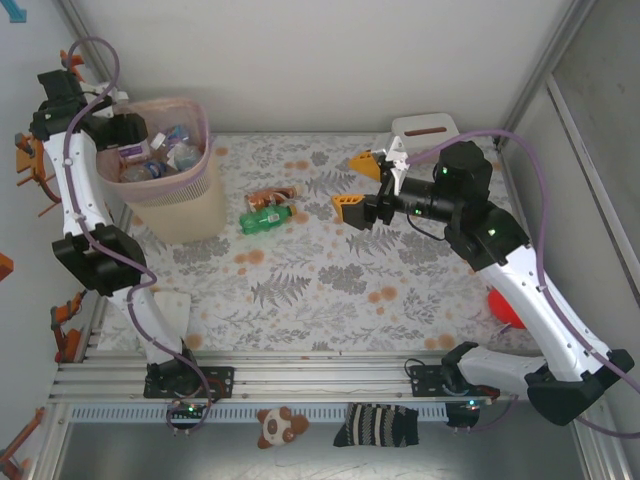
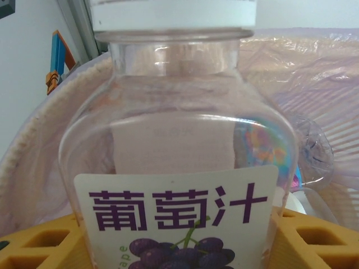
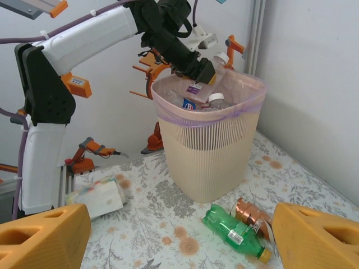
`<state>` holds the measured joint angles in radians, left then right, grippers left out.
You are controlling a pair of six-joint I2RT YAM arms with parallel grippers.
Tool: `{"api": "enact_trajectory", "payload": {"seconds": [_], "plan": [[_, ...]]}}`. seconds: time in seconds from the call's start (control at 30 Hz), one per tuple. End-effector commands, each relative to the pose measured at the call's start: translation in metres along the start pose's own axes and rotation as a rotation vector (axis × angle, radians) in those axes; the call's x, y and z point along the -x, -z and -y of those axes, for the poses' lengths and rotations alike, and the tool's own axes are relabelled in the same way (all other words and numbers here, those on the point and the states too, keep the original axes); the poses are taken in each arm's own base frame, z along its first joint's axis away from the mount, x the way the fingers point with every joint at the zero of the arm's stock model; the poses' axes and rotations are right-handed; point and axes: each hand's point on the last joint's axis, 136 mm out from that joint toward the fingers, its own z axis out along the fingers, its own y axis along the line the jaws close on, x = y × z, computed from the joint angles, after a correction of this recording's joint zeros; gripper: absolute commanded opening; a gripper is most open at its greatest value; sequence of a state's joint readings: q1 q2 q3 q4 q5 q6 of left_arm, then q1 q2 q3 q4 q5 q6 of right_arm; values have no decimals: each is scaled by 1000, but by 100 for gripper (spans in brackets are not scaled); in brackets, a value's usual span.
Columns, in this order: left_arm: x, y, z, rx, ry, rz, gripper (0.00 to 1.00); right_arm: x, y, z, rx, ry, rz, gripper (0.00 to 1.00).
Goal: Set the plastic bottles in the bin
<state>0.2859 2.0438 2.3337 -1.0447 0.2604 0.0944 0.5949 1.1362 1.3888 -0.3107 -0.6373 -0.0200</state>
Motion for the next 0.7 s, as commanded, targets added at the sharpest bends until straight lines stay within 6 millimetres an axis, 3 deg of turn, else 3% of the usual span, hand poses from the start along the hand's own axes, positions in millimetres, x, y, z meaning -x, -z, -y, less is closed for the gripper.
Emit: {"api": "enact_trajectory", "payload": {"seconds": [0.0,0.27,0.47,0.67], "plan": [[-69,-19,-16,42,28,-298,61,14,5,-6,5,29,28,83],[-55,8,-11,100,-5,-272,60,15,5,-6,8,36,29,83],[-50,21,-6,102,-7,-244,68,14,6,-7,8,38,30,83],[-39,37,-2,113,-15,-192,82,14,8,-8,7,39,31,83]]}}
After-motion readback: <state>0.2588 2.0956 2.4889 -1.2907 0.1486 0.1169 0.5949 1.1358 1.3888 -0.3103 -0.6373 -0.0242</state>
